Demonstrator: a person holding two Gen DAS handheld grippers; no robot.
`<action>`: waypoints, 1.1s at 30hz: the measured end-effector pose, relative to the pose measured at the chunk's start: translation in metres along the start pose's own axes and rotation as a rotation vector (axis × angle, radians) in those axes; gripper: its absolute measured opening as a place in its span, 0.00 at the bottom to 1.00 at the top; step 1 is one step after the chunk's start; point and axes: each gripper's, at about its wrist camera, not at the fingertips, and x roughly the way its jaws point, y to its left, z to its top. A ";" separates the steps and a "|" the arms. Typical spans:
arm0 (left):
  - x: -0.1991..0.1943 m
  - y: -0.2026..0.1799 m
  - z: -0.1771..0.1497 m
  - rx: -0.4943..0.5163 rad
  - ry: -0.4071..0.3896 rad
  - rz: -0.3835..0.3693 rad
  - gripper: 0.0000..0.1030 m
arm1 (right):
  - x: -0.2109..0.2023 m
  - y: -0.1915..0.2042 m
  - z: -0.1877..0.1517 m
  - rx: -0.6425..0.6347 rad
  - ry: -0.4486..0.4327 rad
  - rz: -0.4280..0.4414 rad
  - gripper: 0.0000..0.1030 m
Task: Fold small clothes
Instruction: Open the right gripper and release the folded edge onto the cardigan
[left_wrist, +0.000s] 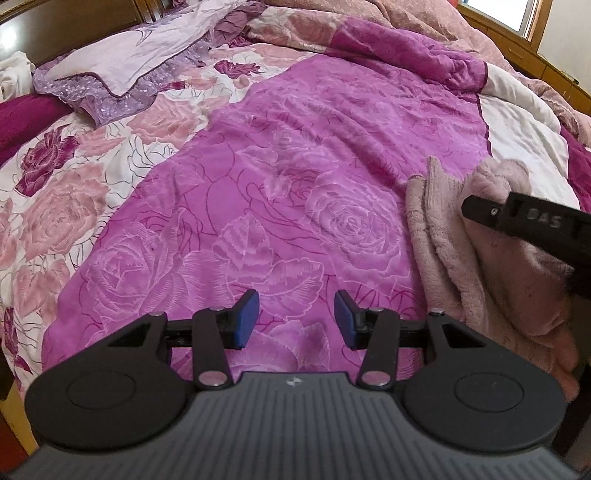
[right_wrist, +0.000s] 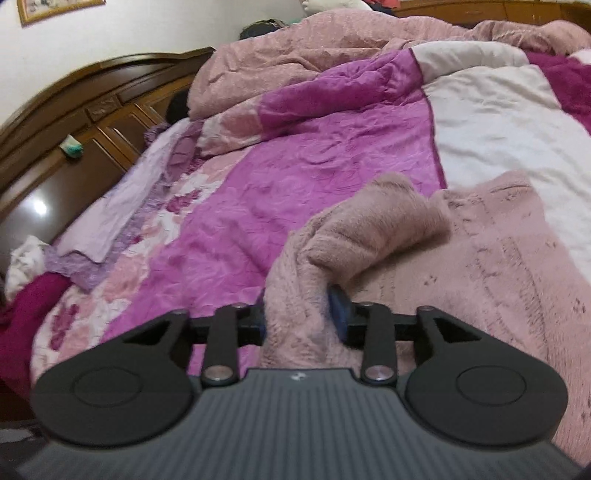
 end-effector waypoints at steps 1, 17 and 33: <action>-0.001 0.000 0.000 0.003 0.000 0.002 0.52 | -0.004 0.000 0.001 0.005 0.008 0.023 0.44; -0.053 -0.050 0.020 0.048 -0.113 -0.218 0.52 | -0.103 -0.066 0.012 0.011 -0.098 0.019 0.52; -0.007 -0.110 0.011 0.174 0.040 -0.368 0.52 | -0.101 -0.117 -0.017 0.136 -0.042 -0.129 0.52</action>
